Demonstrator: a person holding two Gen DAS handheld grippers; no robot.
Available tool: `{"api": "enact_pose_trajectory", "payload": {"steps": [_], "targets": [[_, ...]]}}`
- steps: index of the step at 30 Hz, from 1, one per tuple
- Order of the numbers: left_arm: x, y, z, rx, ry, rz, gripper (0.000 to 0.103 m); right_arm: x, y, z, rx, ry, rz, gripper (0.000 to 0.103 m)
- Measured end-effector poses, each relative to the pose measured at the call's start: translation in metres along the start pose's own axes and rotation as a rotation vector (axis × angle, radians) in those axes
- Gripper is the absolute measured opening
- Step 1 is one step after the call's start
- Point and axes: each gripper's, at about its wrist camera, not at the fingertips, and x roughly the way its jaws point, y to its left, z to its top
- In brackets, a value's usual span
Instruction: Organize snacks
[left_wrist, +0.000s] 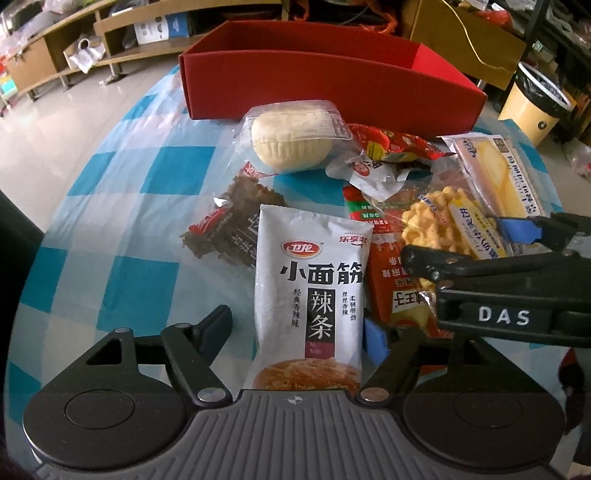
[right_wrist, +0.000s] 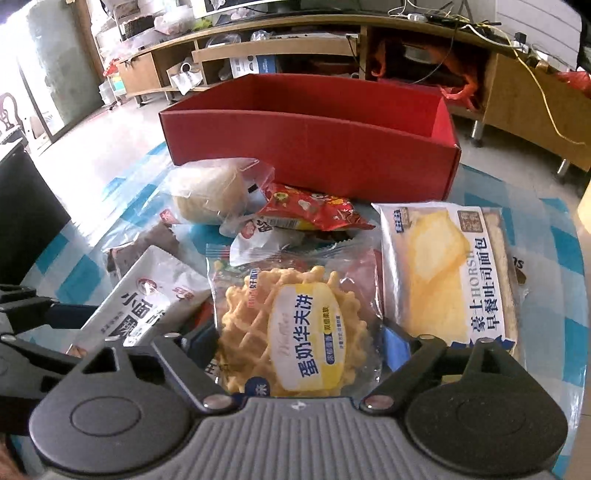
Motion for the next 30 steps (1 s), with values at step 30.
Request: {"api": "enact_pose_trajectory", "payload": {"steps": [30], "targets": [[-0.049,0.006,0.004,-0.149,-0.045,-0.117,0.056,-0.065,-0.026,-0.004,0.1,-0.091,0.09,0.077]]}}
